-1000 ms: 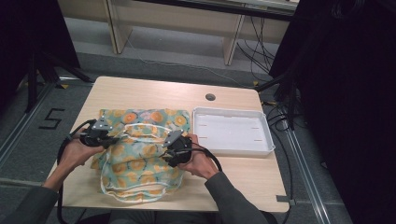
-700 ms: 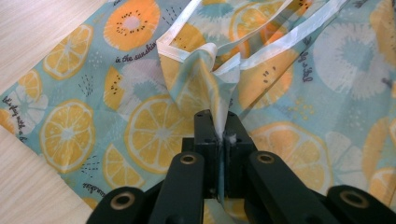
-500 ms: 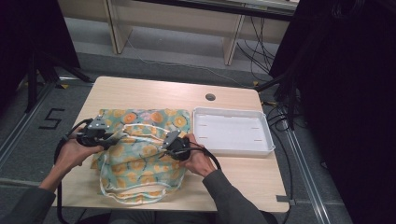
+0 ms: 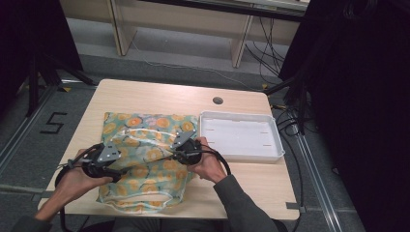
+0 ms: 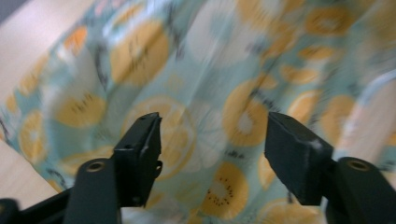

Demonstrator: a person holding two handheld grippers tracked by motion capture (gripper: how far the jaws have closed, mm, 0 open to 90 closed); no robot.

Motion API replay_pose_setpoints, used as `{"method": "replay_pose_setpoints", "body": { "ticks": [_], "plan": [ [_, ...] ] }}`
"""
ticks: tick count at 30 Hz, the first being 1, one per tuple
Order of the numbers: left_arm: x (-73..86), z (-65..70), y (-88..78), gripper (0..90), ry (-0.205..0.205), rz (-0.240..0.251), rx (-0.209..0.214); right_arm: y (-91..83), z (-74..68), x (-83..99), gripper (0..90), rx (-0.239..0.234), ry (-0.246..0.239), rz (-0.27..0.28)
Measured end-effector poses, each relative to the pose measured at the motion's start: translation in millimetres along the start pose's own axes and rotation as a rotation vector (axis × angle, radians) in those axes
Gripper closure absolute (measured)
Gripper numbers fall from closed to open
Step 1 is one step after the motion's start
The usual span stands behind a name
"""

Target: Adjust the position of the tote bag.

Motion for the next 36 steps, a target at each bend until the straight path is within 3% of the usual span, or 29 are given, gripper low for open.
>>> {"method": "replay_pose_setpoints", "body": {
  "ticks": [2, 3, 4, 5, 6, 7, 8, 9, 11, 15, 18, 22, 25, 26, 27, 28, 29, 31, 32, 33, 34, 35, 36],
  "plan": [
    [7.5, -3.1, 10.8, 32.2, 0.028, -0.021, -0.060, -0.9, 0.8, -0.7, 90.0, -0.001, 0.007, 0.009],
    [13.8, -2.9, 18.0, 29.5, 0.024, -0.058, -0.072, -2.0, 2.6, -0.7, 90.0, 0.004, 0.013, 0.011],
    [13.8, -2.9, 18.0, 30.2, 0.024, -0.058, -0.072, -2.4, 1.9, -0.4, 90.0, -0.001, 0.026, 0.008],
    [16.3, -3.3, 21.4, 30.2, 0.054, -0.079, -0.089, -2.4, 1.9, -0.4, 90.0, -0.001, 0.026, 0.008],
    [16.8, -5.2, 21.9, 45.2, 0.095, -0.100, -0.114, -2.8, 4.0, -0.1, 90.0, 0.008, 0.021, 0.012],
    [16.8, -6.2, 22.7, 45.2, 0.107, -0.101, -0.120, -2.8, 4.0, -0.1, 90.0, 0.008, 0.021, 0.012],
    [15.9, -8.6, 22.3, 55.1, 0.117, -0.091, -0.111, -2.8, 3.9, -0.2, 90.0, 0.006, 0.024, 0.012],
    [14.7, -9.4, 18.6, 78.7, 0.116, -0.080, -0.108, -3.4, 3.5, -1.0, 90.0, 0.003, 0.024, 0.013],
    [11.1, -9.5, 9.7, 87.8, 0.112, -0.064, -0.085, -4.3, 3.2, -1.6, 90.0, 0.000, 0.026, 0.017],
    [2.2, 1.0, -19.9, 89.4, 0.118, -0.038, 0.002, -16.3, 1.9, -5.8, 90.0, -0.037, 0.051, 0.058],
    [-6.4, 9.3, -41.5, 89.5, 0.085, -0.003, 0.095, -32.0, -1.6, -10.1, 90.0, -0.079, 0.060, 0.075],
    [-19.4, 5.7, -68.6, 89.5, 0.067, 0.053, 0.134, -50.2, -0.3, -19.3, 90.0, -0.092, 0.073, 0.138],
    [-28.2, -8.1, -72.0, 89.4, 0.032, 0.091, 0.135, -49.8, 6.4, -25.3, 90.0, -0.040, 0.065, 0.163],
    [-30.1, -14.8, -68.8, 89.4, -0.004, 0.105, 0.134, -47.1, 8.4, -27.2, 90.0, -0.012, 0.081, 0.167],
    [-33.1, -31.3, -59.6, 89.4, -0.045, 0.119, 0.114, -37.0, 17.2, -30.9, 90.0, 0.065, 0.073, 0.160],
    [-33.1, -31.3, -59.6, 89.4, -0.045, 0.119, 0.114, -37.0, 17.2, -30.9, 90.0, 0.065, 0.073, 0.160],
    [-33.0, -43.6, -50.7, 89.4, -0.068, 0.105, 0.100, -25.3, 23.6, -33.5, 90.0, 0.108, 0.069, 0.140],
    [-31.1, -58.6, -33.2, 89.4, -0.133, 0.101, 0.110, -17.4, 27.3, -33.9, 90.0, 0.136, 0.057, 0.124],
    [-25.2, -67.9, -13.5, 89.4, -0.172, 0.071, 0.109, -2.2, 33.3, -30.2, 90.0, 0.150, 0.057, 0.073],
    [-25.2, -67.9, -13.5, 89.4, -0.172, 0.071, 0.109, 5.3, 35.9, -27.7, 90.0, 0.148, 0.065, 0.056],
    [-21.8, -71.0, -4.5, 89.4, -0.184, 0.061, 0.108, 5.3, 35.9, -27.7, 90.0, 0.148, 0.065, 0.056],
    [-14.6, -72.3, 10.0, 89.3, -0.215, 0.039, 0.112, 21.4, 39.8, -22.4, 90.0, 0.141, 0.080, 0.020],
    [-14.6, -72.3, 10.0, 89.4, -0.215, 0.039, 0.112, 21.4, 39.8, -22.4, 90.0, 0.141, 0.080, 0.020]
  ]
}}
Point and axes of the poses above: each handheld gripper's, and its own axes: y roughly forward along the jaws, x roughly out of its underside, z roughly to its right, the point moved 5 cm from there along y, roughly forward along the jaws, and after that the axes turned 7 degrees about x, right-handed, at the moved point
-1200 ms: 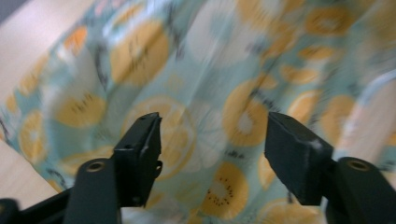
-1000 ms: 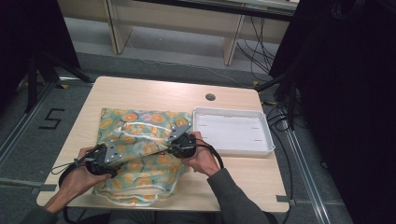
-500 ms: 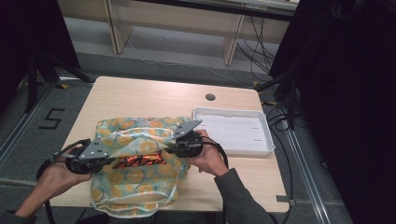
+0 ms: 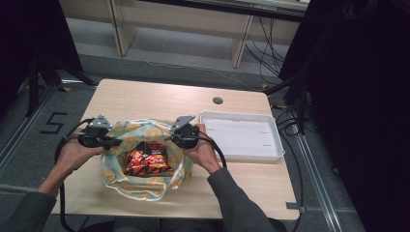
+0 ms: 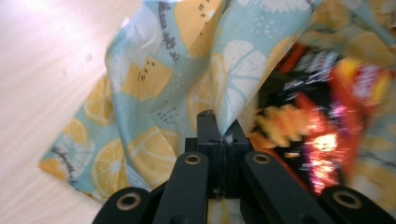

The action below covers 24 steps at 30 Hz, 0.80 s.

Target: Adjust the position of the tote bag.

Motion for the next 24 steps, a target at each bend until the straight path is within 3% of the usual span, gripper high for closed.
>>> {"method": "replay_pose_setpoints", "body": {
  "ticks": [1, 4, 6, 7, 8, 9, 10, 11, 12, 13, 15, 17, 19, 21, 22, 24],
  "plan": [
    [3.3, -2.1, 3.9, 89.4, 0.008, -0.022, -0.010, 11.0, 0.1, 3.1, 90.0, -0.002, -0.012, -0.021],
    [9.7, -4.1, 10.4, 89.4, -0.022, -0.032, -0.017, 19.0, -2.5, 4.9, 90.0, -0.004, -0.039, -0.043],
    [11.1, -4.9, 9.8, 89.4, -0.021, -0.037, -0.027, 18.4, -5.4, 4.6, 86.9, -0.018, -0.023, -0.059],
    [10.9, -4.8, 8.6, 89.5, -0.018, -0.036, -0.022, 10.0, -4.9, 1.4, 78.7, -0.009, 0.013, -0.043],
    [10.7, -4.3, 7.9, 89.5, -0.023, -0.032, -0.025, 10.0, -4.9, 1.4, 78.7, -0.009, 0.013, -0.043],
    [9.9, -4.3, 5.6, 89.5, -0.024, -0.029, -0.033, -5.5, -9.4, -2.5, 72.8, -0.030, 0.084, -0.031],
    [9.9, -4.3, 5.6, 89.5, -0.024, -0.029, -0.033, -5.5, -9.4, -2.5, 72.8, -0.030, 0.084, -0.031],
    [9.8, -4.6, 4.8, 89.5, -0.027, -0.030, -0.033, -15.4, -11.0, -4.7, 72.9, -0.058, 0.051, 0.007],
    [10.0, -4.3, 5.1, 89.5, -0.041, -0.024, -0.035, -26.9, -14.0, -4.8, 73.9, -0.065, 0.036, 0.017],
    [9.9, -5.0, 4.7, 89.5, -0.029, -0.026, -0.040, -48.6, -22.7, -2.7, 79.1, -0.109, 0.022, 0.039],
    [9.8, -4.4, 5.2, 89.5, -0.032, -0.031, -0.034, -57.0, -27.2, -1.6, 80.8, -0.133, 0.005, 0.060],
    [9.3, -4.0, 5.3, 89.5, -0.030, -0.027, -0.036, -67.3, -38.0, 5.6, 86.8, -0.155, -0.040, 0.037],
    [9.4, -3.9, 4.0, 89.5, -0.028, -0.033, -0.035, -68.9, -45.0, 17.0, 90.0, -0.161, -0.080, -0.021],
    [9.9, -4.8, 3.5, 89.5, -0.030, -0.023, -0.037, -62.4, -38.0, 31.5, 90.0, -0.099, -0.113, -0.088],
    [10.5, -5.2, 1.8, 89.5, -0.026, -0.033, -0.041, -54.9, -25.5, 46.9, 90.0, -0.061, -0.065, -0.140],
    [11.5, -6.4, 2.2, 89.5, -0.028, -0.027, -0.044, -51.3, -18.2, 53.6, 90.0, -0.054, -0.051, -0.156]
  ]
}}
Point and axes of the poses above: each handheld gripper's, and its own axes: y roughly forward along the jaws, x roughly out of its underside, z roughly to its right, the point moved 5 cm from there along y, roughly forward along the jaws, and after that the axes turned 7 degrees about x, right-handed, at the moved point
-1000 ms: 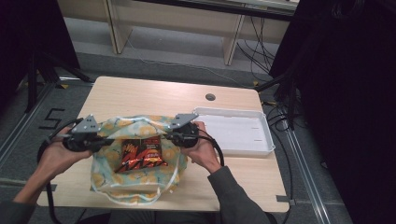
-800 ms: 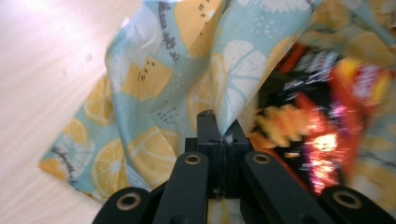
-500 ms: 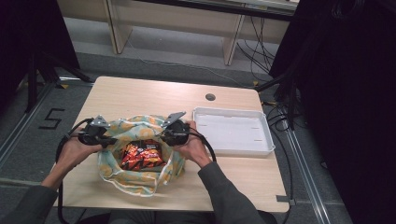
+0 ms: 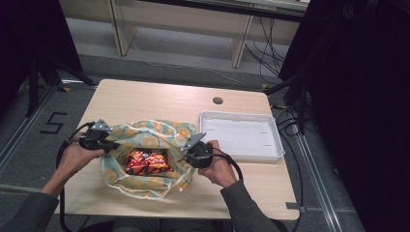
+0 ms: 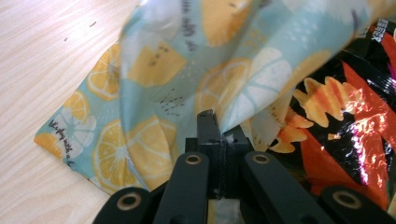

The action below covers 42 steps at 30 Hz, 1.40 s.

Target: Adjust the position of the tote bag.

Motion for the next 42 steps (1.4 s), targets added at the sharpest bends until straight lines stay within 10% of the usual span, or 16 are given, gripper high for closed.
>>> {"method": "replay_pose_setpoints", "body": {
  "ticks": [5, 9, 12, 13, 15, 17, 22, 27, 33, 38, 42],
  "plan": [
    [5.3, -1.1, 7.4, 89.5, 0.017, -0.020, -0.027, 24.5, 9.9, 27.0, 90.0, -0.002, 0.043, -0.085],
    [12.5, 0.6, 17.8, 89.4, 0.027, -0.048, -0.018, 32.8, 3.4, 32.1, 90.0, -0.016, -0.018, -0.154],
    [8.8, 5.5, 16.6, 89.3, 0.018, -0.028, -0.013, 24.1, 2.0, 24.0, 90.0, -0.012, -0.004, -0.111],
    [6.5, 6.8, 14.7, 89.3, 0.028, -0.022, -0.012, 19.5, 6.7, 15.9, 89.7, -0.005, -0.072, -0.047],
    [2.6, 9.7, 12.9, 89.3, 0.030, -0.011, -0.012, 5.3, -2.0, 0.7, 89.4, 0.003, 0.000, 0.029],
    [0.9, 10.5, 12.2, 89.2, 0.039, -0.008, -0.011, -5.0, -14.4, -16.4, 90.0, -0.055, -0.058, 0.112],
    [-0.4, 11.5, 10.1, 88.8, 0.039, 0.003, -0.011, 12.8, -45.9, -30.8, 90.0, -0.089, -0.164, 0.031],
    [1.8, 17.4, 7.9, 77.0, 0.050, -0.005, 0.001, 48.0, -17.4, -40.3, 90.0, 0.011, -0.131, 0.014],
    [1.0, 39.8, -28.6, 53.2, 0.038, 0.017, 0.013, 64.1, 1.6, -43.4, 90.0, 0.014, -0.030, 0.007],
    [-4.0, 89.0, -50.2, 56.8, 0.110, 0.116, 0.094, 68.2, 3.7, -46.2, 90.0, 0.013, -0.069, 0.027],
    [9.0, 92.5, -31.4, 65.2, 0.134, 0.042, 0.082, 66.2, -0.5, -47.8, 90.0, 0.009, -0.055, 0.021]
  ]
}}
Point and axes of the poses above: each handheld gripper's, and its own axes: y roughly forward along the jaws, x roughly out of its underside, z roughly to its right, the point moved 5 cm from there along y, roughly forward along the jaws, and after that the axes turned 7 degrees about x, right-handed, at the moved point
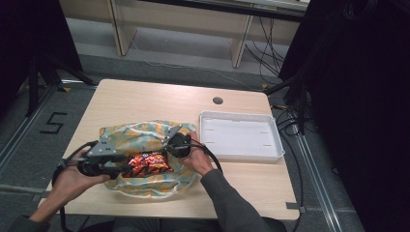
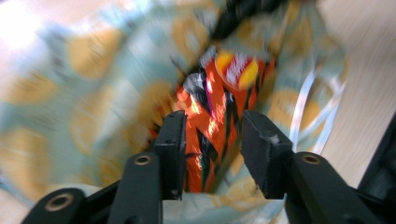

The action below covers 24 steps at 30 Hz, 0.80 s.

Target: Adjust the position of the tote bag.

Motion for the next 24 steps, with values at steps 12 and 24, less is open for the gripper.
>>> {"method": "replay_pose_setpoints", "body": {
  "ticks": [12, 24],
  "plan": [
    [28.7, -1.4, 22.2, 59.2, -0.085, -0.055, 0.003, -3.2, -0.9, -1.3, 90.0, -0.018, 0.005, 0.020],
    [37.2, -3.6, 37.5, 43.2, -0.088, -0.107, -0.031, -27.5, -6.4, -3.7, 76.9, -0.040, 0.059, 0.078]
  ]
}}
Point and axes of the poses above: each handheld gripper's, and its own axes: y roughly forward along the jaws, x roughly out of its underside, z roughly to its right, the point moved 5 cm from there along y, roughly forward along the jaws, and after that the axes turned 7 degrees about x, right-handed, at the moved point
